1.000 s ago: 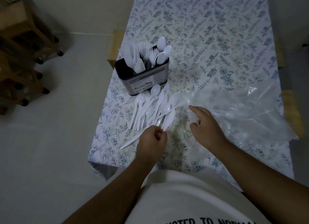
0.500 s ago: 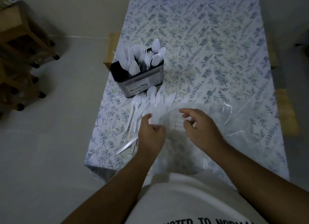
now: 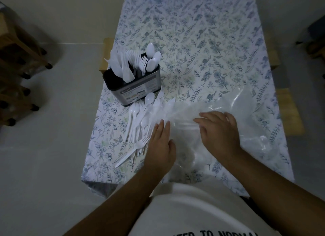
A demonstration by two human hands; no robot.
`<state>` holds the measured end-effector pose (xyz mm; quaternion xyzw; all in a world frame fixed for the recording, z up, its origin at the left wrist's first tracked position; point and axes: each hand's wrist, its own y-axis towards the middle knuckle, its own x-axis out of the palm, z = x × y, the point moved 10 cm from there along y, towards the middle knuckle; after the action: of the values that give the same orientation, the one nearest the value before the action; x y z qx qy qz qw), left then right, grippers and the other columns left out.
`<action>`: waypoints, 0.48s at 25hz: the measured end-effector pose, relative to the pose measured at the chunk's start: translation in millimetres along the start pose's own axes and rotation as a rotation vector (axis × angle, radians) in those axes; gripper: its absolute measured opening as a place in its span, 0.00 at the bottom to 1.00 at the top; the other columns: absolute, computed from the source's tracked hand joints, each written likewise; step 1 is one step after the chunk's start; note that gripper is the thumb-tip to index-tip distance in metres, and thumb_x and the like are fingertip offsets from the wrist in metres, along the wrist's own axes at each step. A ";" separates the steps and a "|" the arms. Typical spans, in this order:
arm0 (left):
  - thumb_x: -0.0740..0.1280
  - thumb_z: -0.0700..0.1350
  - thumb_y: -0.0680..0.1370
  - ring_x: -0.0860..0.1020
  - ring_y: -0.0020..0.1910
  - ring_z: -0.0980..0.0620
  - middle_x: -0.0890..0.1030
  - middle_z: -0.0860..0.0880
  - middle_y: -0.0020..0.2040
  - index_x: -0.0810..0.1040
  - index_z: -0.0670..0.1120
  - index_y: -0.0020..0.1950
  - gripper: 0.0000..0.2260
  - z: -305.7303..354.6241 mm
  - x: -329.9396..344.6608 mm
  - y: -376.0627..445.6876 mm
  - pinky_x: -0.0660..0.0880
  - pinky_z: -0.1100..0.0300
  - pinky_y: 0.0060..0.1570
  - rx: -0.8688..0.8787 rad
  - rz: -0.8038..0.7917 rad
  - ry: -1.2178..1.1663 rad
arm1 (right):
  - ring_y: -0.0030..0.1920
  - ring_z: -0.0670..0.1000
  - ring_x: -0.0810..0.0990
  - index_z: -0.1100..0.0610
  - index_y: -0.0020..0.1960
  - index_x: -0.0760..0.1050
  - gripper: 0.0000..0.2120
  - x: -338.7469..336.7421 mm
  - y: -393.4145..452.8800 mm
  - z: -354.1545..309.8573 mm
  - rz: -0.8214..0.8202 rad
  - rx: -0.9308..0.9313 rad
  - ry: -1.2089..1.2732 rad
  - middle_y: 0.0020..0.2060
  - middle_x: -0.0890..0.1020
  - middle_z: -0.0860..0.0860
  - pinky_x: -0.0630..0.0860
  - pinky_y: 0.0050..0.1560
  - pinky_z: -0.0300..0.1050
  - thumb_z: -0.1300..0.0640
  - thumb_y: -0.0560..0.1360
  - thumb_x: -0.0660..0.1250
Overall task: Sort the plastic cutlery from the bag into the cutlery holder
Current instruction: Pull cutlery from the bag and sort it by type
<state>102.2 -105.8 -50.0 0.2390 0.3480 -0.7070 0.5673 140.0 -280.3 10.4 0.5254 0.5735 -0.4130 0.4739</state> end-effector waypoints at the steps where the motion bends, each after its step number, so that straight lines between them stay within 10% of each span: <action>1: 0.57 0.42 0.84 0.47 0.82 0.49 0.52 0.48 0.83 0.54 0.47 0.82 0.27 2.2 0.3 2.4 0.49 0.55 0.79 -0.020 -0.011 -0.060 | 0.60 0.54 0.80 0.47 0.57 0.84 0.15 -11.7 6.5 -10.4 -0.018 -0.032 -0.034 0.56 0.86 0.47 0.68 0.67 0.60 0.60 0.74 0.71; 12: 0.59 0.38 0.83 0.52 0.81 0.54 0.55 0.50 0.82 0.54 0.48 0.82 0.28 11.7 10.5 3.2 0.51 0.59 0.78 -0.027 0.005 -0.242 | 0.56 0.53 0.76 0.44 0.57 0.85 0.14 -82.7 15.1 -72.3 0.022 -0.114 -0.126 0.49 0.85 0.44 0.59 0.52 0.50 0.57 0.74 0.71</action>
<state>103.4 -121.7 -50.8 0.1452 0.2860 -0.7246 0.6100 147.0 -225.9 106.8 0.4766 0.5592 -0.4068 0.5427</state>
